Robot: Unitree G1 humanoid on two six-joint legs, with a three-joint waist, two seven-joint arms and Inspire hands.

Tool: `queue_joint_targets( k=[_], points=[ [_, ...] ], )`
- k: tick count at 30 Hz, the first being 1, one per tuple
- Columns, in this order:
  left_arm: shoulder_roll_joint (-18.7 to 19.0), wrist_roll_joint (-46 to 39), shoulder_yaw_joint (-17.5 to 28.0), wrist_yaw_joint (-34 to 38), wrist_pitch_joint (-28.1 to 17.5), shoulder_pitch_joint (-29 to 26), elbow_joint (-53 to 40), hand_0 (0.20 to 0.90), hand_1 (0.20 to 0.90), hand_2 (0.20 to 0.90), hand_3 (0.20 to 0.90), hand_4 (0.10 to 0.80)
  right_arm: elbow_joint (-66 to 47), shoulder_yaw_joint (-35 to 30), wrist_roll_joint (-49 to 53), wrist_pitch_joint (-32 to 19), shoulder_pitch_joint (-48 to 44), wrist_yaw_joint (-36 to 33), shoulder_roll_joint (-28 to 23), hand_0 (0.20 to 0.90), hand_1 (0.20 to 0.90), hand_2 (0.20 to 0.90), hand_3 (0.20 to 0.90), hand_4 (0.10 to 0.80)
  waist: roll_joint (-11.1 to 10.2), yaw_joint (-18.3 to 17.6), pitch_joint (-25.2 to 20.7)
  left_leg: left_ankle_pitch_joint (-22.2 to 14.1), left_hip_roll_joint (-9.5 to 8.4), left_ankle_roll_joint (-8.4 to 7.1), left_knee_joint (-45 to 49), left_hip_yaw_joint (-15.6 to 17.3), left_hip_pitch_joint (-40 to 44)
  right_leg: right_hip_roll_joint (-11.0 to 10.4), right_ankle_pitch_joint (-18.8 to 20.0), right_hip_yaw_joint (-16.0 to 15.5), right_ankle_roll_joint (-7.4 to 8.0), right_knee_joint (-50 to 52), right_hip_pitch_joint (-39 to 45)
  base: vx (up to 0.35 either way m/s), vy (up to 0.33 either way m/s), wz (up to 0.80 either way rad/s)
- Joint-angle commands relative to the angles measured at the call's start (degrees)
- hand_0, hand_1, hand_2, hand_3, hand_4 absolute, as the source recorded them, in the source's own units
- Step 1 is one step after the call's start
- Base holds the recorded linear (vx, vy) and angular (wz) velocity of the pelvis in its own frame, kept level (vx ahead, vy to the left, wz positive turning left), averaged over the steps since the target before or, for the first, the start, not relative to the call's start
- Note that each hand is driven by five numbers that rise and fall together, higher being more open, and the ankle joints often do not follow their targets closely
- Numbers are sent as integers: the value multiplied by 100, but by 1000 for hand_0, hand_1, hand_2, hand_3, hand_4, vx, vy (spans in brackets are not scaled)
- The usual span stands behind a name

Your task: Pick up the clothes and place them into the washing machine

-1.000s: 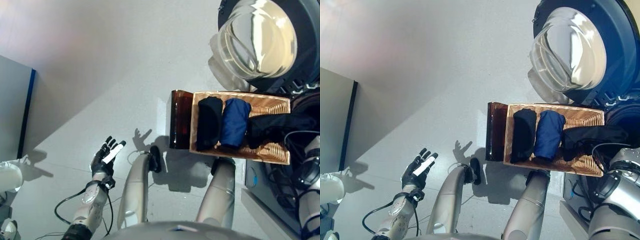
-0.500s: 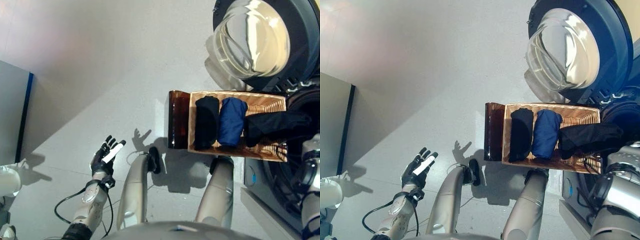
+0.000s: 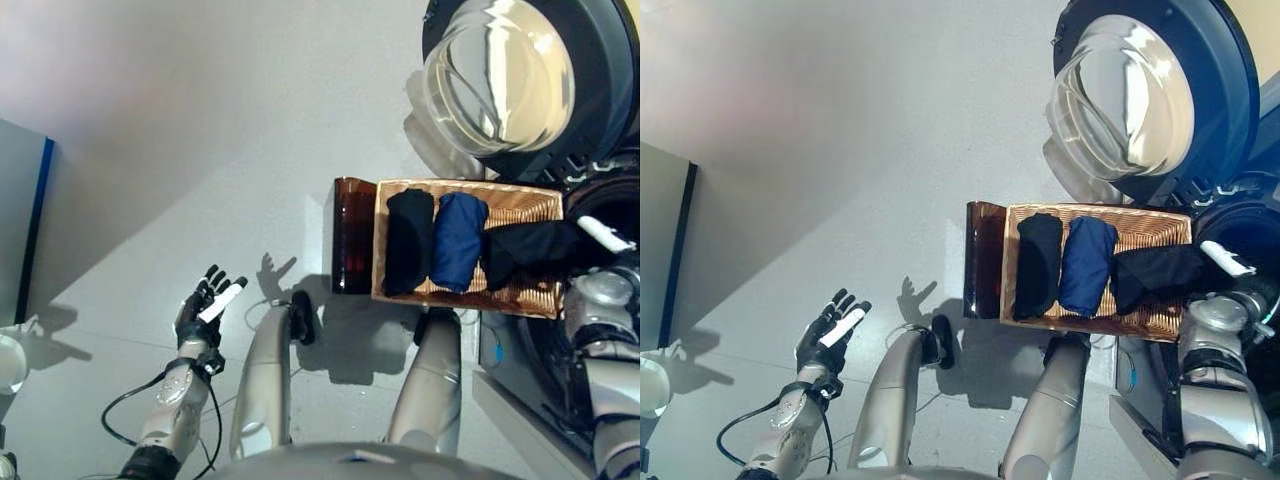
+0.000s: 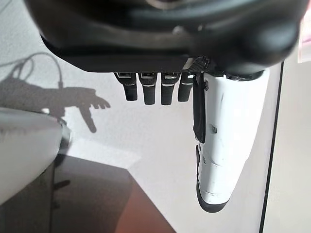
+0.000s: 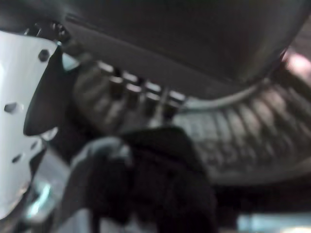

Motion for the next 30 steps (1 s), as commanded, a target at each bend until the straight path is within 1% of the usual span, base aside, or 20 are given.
queue_joint_targets(
  k=[1, 4, 8, 9, 10, 12, 13, 14, 16, 18, 21, 23, 25, 29, 30],
  points=[
    [336, 170, 435, 54, -608, 40, -268, 900, 900, 900, 900, 800, -343, 369, -944, -79, 81, -268, -142, 900, 900, 900, 900, 800, -137, 23, -141, 458, 570, -878, -621, -678, 414, -33, 417, 126, -188, -284, 375, 0, 0, 0],
    [313, 205, 490, 33, -596, 34, -294, 900, 900, 900, 900, 800, -557, 705, -1544, 84, 344, -154, -42, 900, 900, 900, 900, 800, -207, -19, -147, 475, 593, -888, -626, -687, 402, -14, 445, 117, -202, -307, 366, 0, -6, -4],
    [295, 229, 590, -42, -609, 105, -288, 900, 900, 900, 900, 800, -589, 1113, -2487, 274, 507, -74, -149, 900, 900, 900, 900, 800, -237, -21, -193, 475, 617, -902, -621, -697, 371, -4, 458, 127, -207, -307, 322, 5, -4, -4],
    [313, 234, 576, -122, -598, 118, -235, 900, 900, 900, 900, 800, -406, 1633, -3170, 413, 497, 79, -257, 900, 900, 900, 900, 800, -247, -3, -211, 474, 626, -904, -615, -704, 366, -2, 468, 129, -202, -305, 310, 0, 0, 0],
    [311, 234, 580, -123, -598, 119, -235, 900, 900, 900, 900, 800, -401, 1639, -3170, 411, 490, 78, -256, 900, 900, 900, 900, 800, -246, -8, -211, 473, 626, -904, -613, -706, 365, -2, 466, 128, -202, -304, 309, 0, 0, 0],
    [356, 237, 512, -244, -587, 129, -242, 900, 900, 900, 900, 800, -185, 2277, -4025, 598, 382, 216, -432, 900, 900, 900, 900, 800, -246, 9, -220, 468, 639, -916, -613, -704, 369, 0, 464, 135, -189, -294, 300, 0, 0, 0],
    [363, 251, 476, -277, -582, 108, -222, 900, 900, 900, 900, 800, -22, 2412, -4229, 663, 298, 225, -438, 900, 900, 900, 900, 800, -240, 20, -226, 471, 648, -922, -616, -705, 371, -7, 469, 131, -182, -306, 302, 0, 0, 0],
    [371, 237, 368, -305, -579, 32, -190, 900, 900, 900, 900, 800, 296, 2740, -4613, 827, 70, 247, -399, 900, 900, 900, 900, 800, -231, 58, -238, 475, 650, -920, -609, -681, 374, -15, 491, 126, -166, -340, 308, 0, 0, 0],
    [370, 252, 303, -300, -576, -16, -226, 900, 900, 900, 900, 800, 305, 2971, -4876, 891, -58, 278, -349, 900, 900, 900, 900, 800, -231, 69, -237, 476, 650, -917, -617, -664, 391, -16, 498, 127, -160, -345, 306, 12, 11, -5],
    [370, 259, 268, -289, -585, -59, -233, 900, 900, 900, 900, 800, 348, 3058, -4978, 938, -96, 228, -321, 900, 900, 900, 900, 800, -232, 76, -232, 482, 648, -914, -633, -650, 410, -20, 502, 131, -155, -351, 312, 10, 10, -9],
    [365, 296, 202, -245, -584, -142, -229, 900, 900, 900, 900, 800, 448, 3315, -5263, 1056, -241, 225, -165, 900, 900, 900, 900, 800, -231, 98, -230, 495, 628, -916, -654, -650, 436, -30, 504, 126, -160, -358, 350, 11, 7, -3],
    [362, 298, 185, -247, -588, -154, -229, 900, 900, 900, 900, 800, 477, 3358, -5316, 1079, -278, 204, -147, 900, 900, 900, 900, 800, -231, 99, -231, 499, 624, -919, -671, -644, 448, -27, 504, 126, -160, -373, 360, 0, 0, 0],
    [347, 314, 201, -223, -594, -161, -235, 900, 900, 900, 900, 800, 448, 3401, -5388, 1127, -322, 172, -144, 900, 900, 900, 900, 800, -235, 107, -236, 511, 618, -916, -704, -647, 463, -30, 516, 127, -160, -389, 371, 0, 0, 0],
    [356, 343, 188, -234, -622, -169, -214, 900, 900, 900, 900, 800, 503, 3729, -5932, 1334, -446, 156, -270, 900, 900, 900, 900, 800, -246, 105, -224, 528, 612, -937, -712, -670, 459, -41, 498, 116, -166, -387, 399, 0, 0, 0],
    [355, 343, 190, -234, -622, -168, -214, 900, 900, 900, 900, 800, 504, 3732, -5932, 1334, -449, 155, -270, 900, 900, 900, 900, 800, -244, 102, -223, 528, 612, -937, -712, -671, 459, -41, 498, 114, -166, -387, 401, 0, 0, 0]
  ],
)
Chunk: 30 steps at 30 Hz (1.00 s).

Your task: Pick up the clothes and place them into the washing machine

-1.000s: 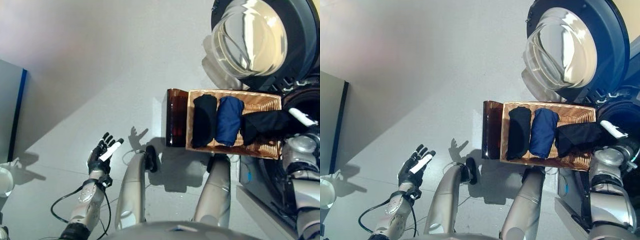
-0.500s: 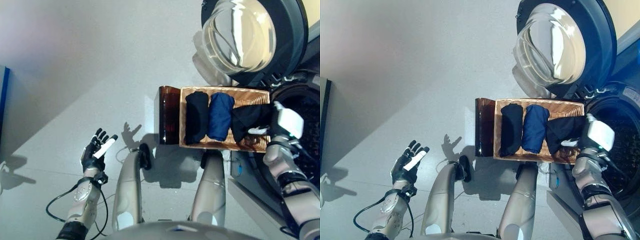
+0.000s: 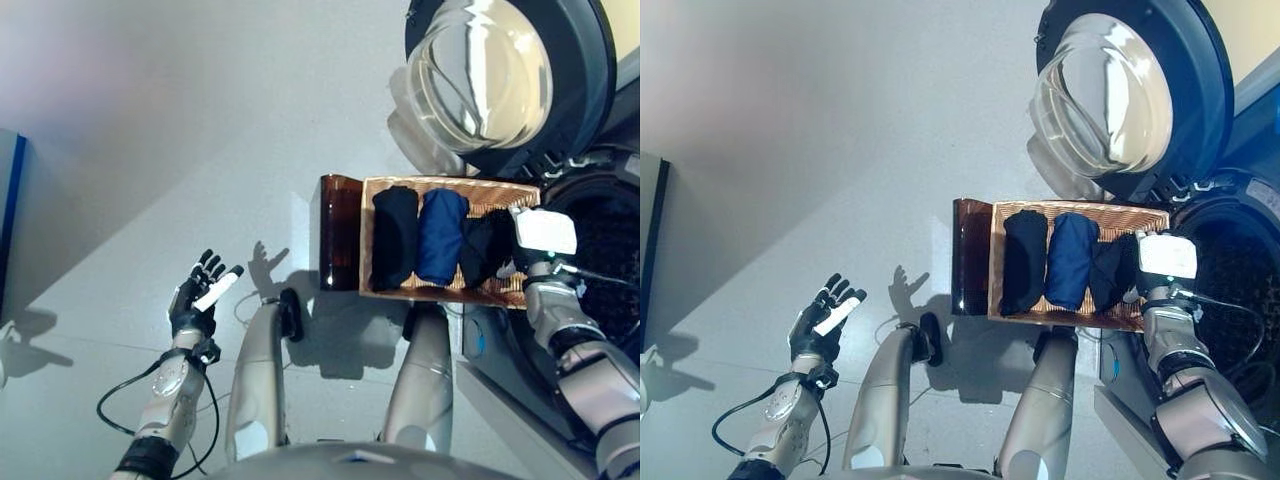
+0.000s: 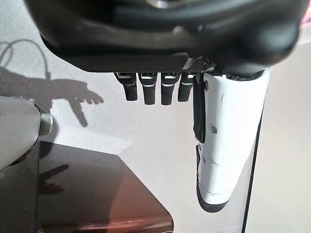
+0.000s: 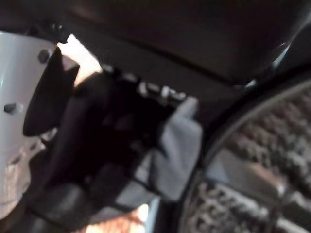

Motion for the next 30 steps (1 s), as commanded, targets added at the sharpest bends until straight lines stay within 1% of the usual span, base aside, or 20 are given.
queue_joint_targets(
  k=[1, 2, 4, 5, 8, 14, 23, 27, 30],
  points=[
    [345, 118, 80, -2, -512, 24, -193, 900, 900, 900, 900, 800, 143, 343, -666, 218, -293, -159, -232, 900, 900, 900, 900, 800, -91, 115, -322, 564, 432, -851, -729, -664, 347, -202, 479, 137, -142, -364, 312, 0, 0, 0],
    [344, 118, 81, -2, -513, 25, -193, 900, 900, 900, 900, 800, 144, 345, -666, 218, -296, -159, -231, 900, 900, 900, 900, 800, -91, 113, -322, 564, 432, -851, -728, -665, 347, -202, 478, 137, -142, -364, 312, 0, 0, 0],
    [352, 129, 46, -29, -495, 41, -177, 900, 900, 900, 900, 800, 338, 567, -1103, 480, -405, -64, -293, 900, 900, 900, 900, 800, -95, 141, -349, 572, 435, -857, -743, -667, 345, -209, 489, 134, -142, -359, 292, 0, 0, 0],
    [352, 129, 47, -29, -495, 41, -177, 900, 900, 900, 900, 800, 339, 569, -1104, 481, -407, -64, -292, 900, 900, 900, 900, 800, -95, 139, -348, 572, 435, -857, -743, -667, 345, -209, 489, 134, -142, -359, 292, 0, 0, 0],
    [326, 166, -1, -70, -461, -15, -137, 900, 900, 900, 900, 800, 803, 782, -1497, 725, -495, 222, -157, 900, 900, 900, 900, 800, -85, 179, -371, 557, 420, -863, -708, -678, 315, -205, 467, 140, -152, -339, 278, 0, 0, 0],
    [326, 203, 16, -118, -414, -26, -202, 900, 900, 900, 900, 800, 1213, 846, -1704, 902, -533, 490, -41, 900, 900, 900, 900, 800, -55, 241, -373, 529, 385, -857, -587, -703, 242, -205, 432, 175, -162, -215, 208, -3, -2, 1],
    [333, 232, 195, -78, -423, 16, -314, 900, 900, 900, 900, 800, 1170, 977, -1835, 980, -728, 592, 1, 900, 900, 900, 900, 800, -26, 273, -337, 501, 380, -836, -480, -677, 138, -173, 422, 247, -184, -106, 15, -10, 3, 0],
    [351, 259, 272, -35, -437, 117, -586, 900, 900, 900, 900, 800, 1069, 1096, -1944, 1081, -950, 582, -28, 900, 900, 900, 900, 800, -7, 279, -300, 481, 382, -819, -383, -666, -10, -146, 451, 338, -189, -48, -181, -46, 7, -2],
    [348, 245, 300, -28, -427, 132, -632, 900, 900, 900, 900, 800, 1072, 1039, -1930, 1113, -970, 683, 33, 900, 900, 900, 900, 800, -1, 270, -267, 488, 368, -807, -356, -663, -74, -164, 474, 352, -196, -39, -241, -30, 1, 0]
  ],
)
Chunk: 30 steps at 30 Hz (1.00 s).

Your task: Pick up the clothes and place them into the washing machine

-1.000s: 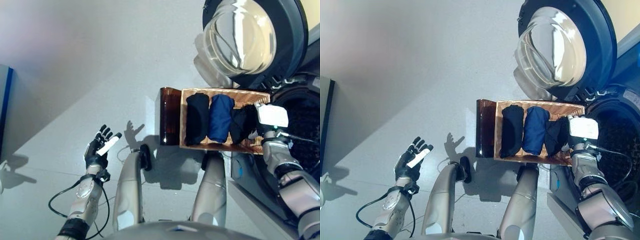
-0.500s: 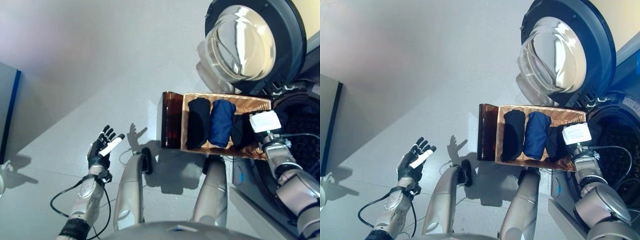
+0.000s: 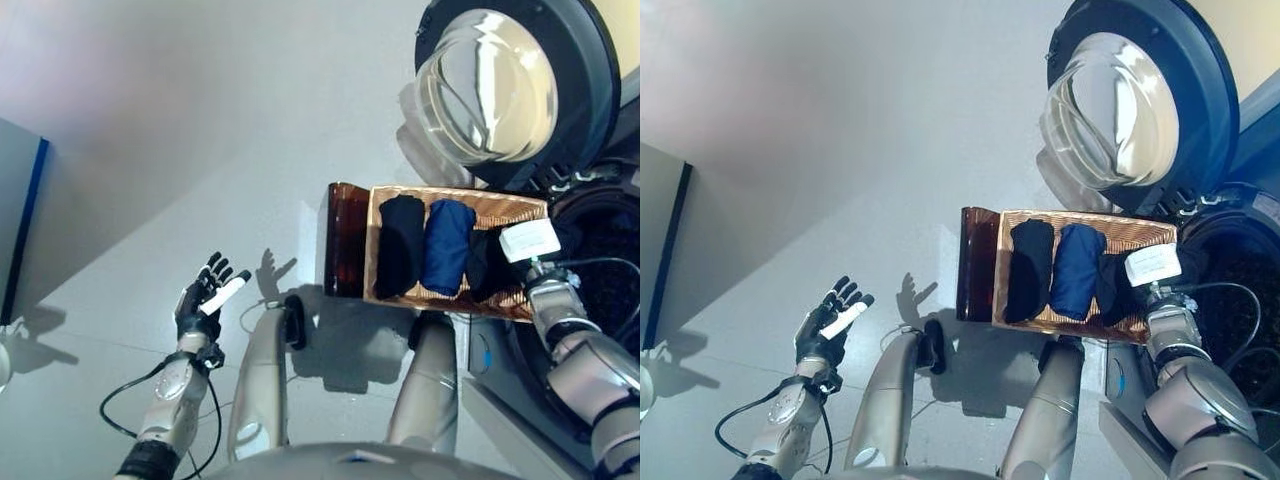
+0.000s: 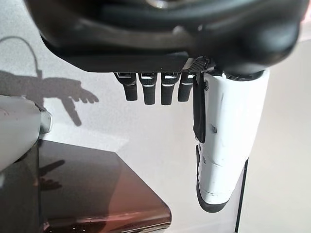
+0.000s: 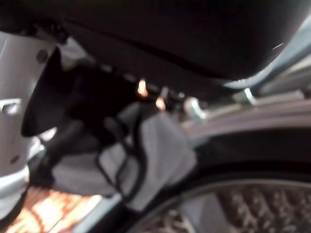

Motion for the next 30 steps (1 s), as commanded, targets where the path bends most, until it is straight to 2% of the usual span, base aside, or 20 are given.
queue_joint_targets(
  k=[1, 3, 4, 5, 6, 24, 27, 30],
  points=[
    [325, 116, 467, 65, -424, 51, -520, 900, 900, 900, 900, 800, 79, -72, -111, 274, -417, 143, -13, 900, 900, 900, 900, 800, 6, -17, 127, 453, 380, -752, -473, -651, 232, -163, 502, 254, -151, -335, 204, 0, 0, 0],
    [317, 116, 476, 60, -417, 48, -491, 900, 900, 900, 900, 800, 84, -69, -76, 258, -447, 175, 45, 900, 900, 900, 900, 800, 1, -24, 127, 452, 381, -753, -466, -657, 226, -164, 494, 249, -159, -324, 196, 0, 0, 0],
    [301, 104, 501, 75, -410, 45, -468, 900, 900, 900, 900, 800, 64, -71, -19, 237, -464, 177, 91, 499, 499, 499, 499, 514, -7, -25, 125, 454, 392, -753, -470, -661, 228, -150, 481, 248, -163, -314, 200, 0, 0, 0],
    [286, 104, 541, 95, -402, 45, -453, 900, 900, 900, 900, 800, 25, -78, 29, 219, -457, 161, 107, 280, 280, 280, 280, 357, -13, -33, 121, 450, 396, -754, -458, -655, 219, -139, 477, 257, -166, -303, 182, 0, 0, 0],
    [281, 110, 570, 105, -403, 55, -448, 900, 900, 900, 900, 800, 1, -87, 67, 207, -462, 142, 102, 200, 200, 200, 200, 300, -19, -39, 116, 447, 401, -753, -450, -659, 206, -129, 480, 269, -166, -295, 161, 0, 0, 0],
    [288, 106, 802, 152, -395, 165, -455, 900, 900, 900, 900, 800, -331, -149, 178, 205, -541, 170, -34, 200, 200, 200, 200, 300, -84, -105, 90, 436, 427, -775, -397, -655, 101, -94, 510, 292, -181, -286, 47, -3, -1, -1],
    [274, 92, 828, 192, -375, 184, -487, 900, 900, 900, 900, 800, -129, -708, 979, 184, -574, 18, 91, 200, 200, 200, 200, 300, -81, -90, 88, 487, 430, -771, -465, -643, 113, -81, 567, 283, -189, -355, 52, 0, 0, 0],
    [244, 68, 901, 248, -359, 195, -512, 900, 900, 900, 900, 800, -101, -1778, 2839, -276, -681, -421, 281, 200, 200, 200, 200, 300, -72, -84, 86, 550, 430, -758, -568, -626, 136, -64, 632, 267, -204, -455, 85, 0, 0, 0]
  ],
)
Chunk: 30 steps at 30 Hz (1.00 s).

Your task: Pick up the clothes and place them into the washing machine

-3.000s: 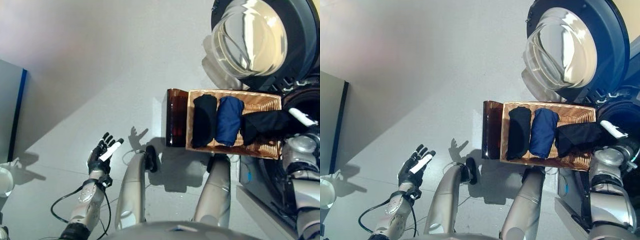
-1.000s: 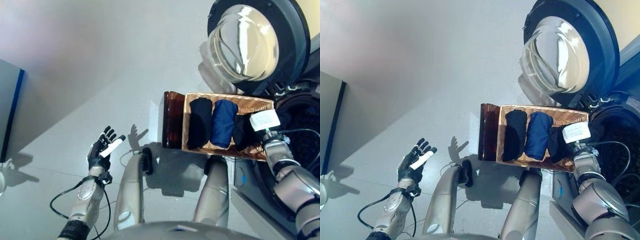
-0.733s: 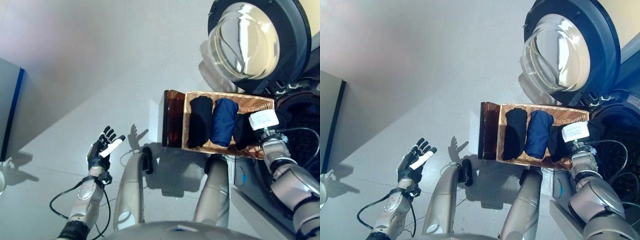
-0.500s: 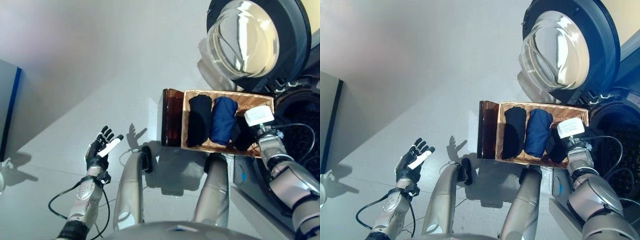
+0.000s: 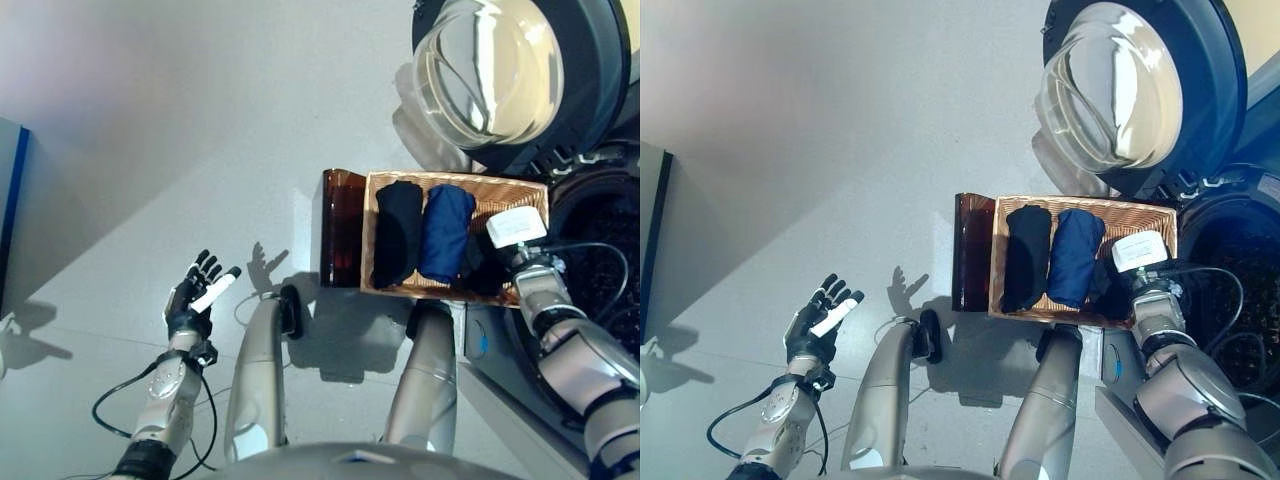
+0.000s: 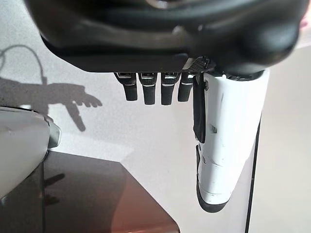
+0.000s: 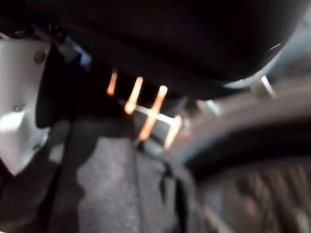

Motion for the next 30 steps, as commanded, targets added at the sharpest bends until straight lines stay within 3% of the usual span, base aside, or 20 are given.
queue_joint_targets(
  k=[1, 3, 4, 7, 8, 9, 17, 18, 20, 25, 30],
  points=[
    [237, 42, 597, 137, -360, 164, -490, 900, 900, 900, 900, 800, -9, -1119, 2571, -457, -372, -704, -1, 200, 200, 200, 200, 300, 0, 26, -148, 633, 419, -759, -763, -608, 286, -69, 643, 196, -204, -543, 252, 0, 0, 0],
    [221, -5, 662, 175, -336, 156, -414, 900, 900, 900, 900, 800, -158, -1900, 4096, -932, -247, -746, 146, 200, 200, 200, 200, 300, -13, 0, -135, 641, 433, -751, -786, -598, 299, -47, 656, 190, -213, -572, 263, 0, 0, 0],
    [224, -6, 659, 175, -336, 156, -413, 900, 900, 900, 900, 800, -160, -1904, 4097, -932, -241, -746, 146, 200, 200, 200, 200, 300, -15, 5, -135, 638, 435, -752, -783, -596, 300, -46, 654, 192, -213, -569, 263, 0, 0, 0],
    [241, -103, 686, 185, -314, 204, -416, 900, 900, 900, 900, 800, -434, -2887, 6303, -1721, -34, -737, 439, 200, 200, 200, 200, 300, -13, -19, -104, 623, 450, -739, -825, -581, 348, -39, 628, 181, -210, -607, 290, 19, -20, -7],
    [246, -104, 683, 185, -314, 205, -416, 900, 900, 900, 900, 800, -435, -2891, 6305, -1723, -27, -735, 440, 200, 200, 200, 200, 300, -17, -13, -105, 621, 451, -739, -824, -579, 350, -38, 626, 184, -210, -605, 290, 29, -8, -12],
    [250, -116, 625, 182, -321, 227, -447, 900, 900, 900, 900, 800, -467, -3251, 7192, -2037, 35, -644, 645, 200, 200, 200, 200, 300, 8, -18, -104, 610, 448, -742, -827, -568, 362, -39, 595, 183, -203, -616, 308, 25, -3, -9],
    [281, -180, 426, 166, -341, 170, -470, 900, 900, 900, 900, 800, -315, -4327, 9634, -2840, 95, -327, 930, 200, 200, 200, 200, 300, 134, 20, -162, 529, 444, -740, -749, -562, 373, -51, 454, 174, -189, -529, 349, 28, 6, 0],
    [214, -237, 347, 209, -295, 139, -467, 900, 900, 900, 900, 800, -504, -4838, 10766, -3235, 102, -175, 1167, 200, 200, 200, 200, 300, 165, -5, -169, 505, 439, -740, -740, -555, 382, -60, 423, 156, -178, -506, 357, 37, 7, 0],
    [187, -289, 261, 226, -245, 118, -452, 900, 900, 900, 900, 800, -567, -5267, 11634, -3564, 105, 8, 1396, 200, 200, 200, 200, 300, 189, -13, -190, 485, 428, -744, -748, -549, 395, -64, 399, 147, -165, -513, 379, 23, 4, 0],
    [109, -482, 140, 260, -173, 114, -402, 900, 900, 900, 900, 800, -935, -5801, 12816, -4105, 176, 287, 1785, 200, 200, 200, 200, 300, 214, -36, -215, 477, 413, -750, -775, -538, 442, -66, 371, 141, -164, -545, 463, 24, 2, 0],
    [78, -527, 82, 264, -197, 133, -370, 900, 900, 900, 900, 800, -1147, -6000, 12775, -4473, 96, 114, 1712, 200, 200, 200, 200, 300, 230, -51, -254, 474, 412, -753, -795, -539, 453, -73, 365, 118, -155, -576, 510, 0, 0, 0]
  ],
)
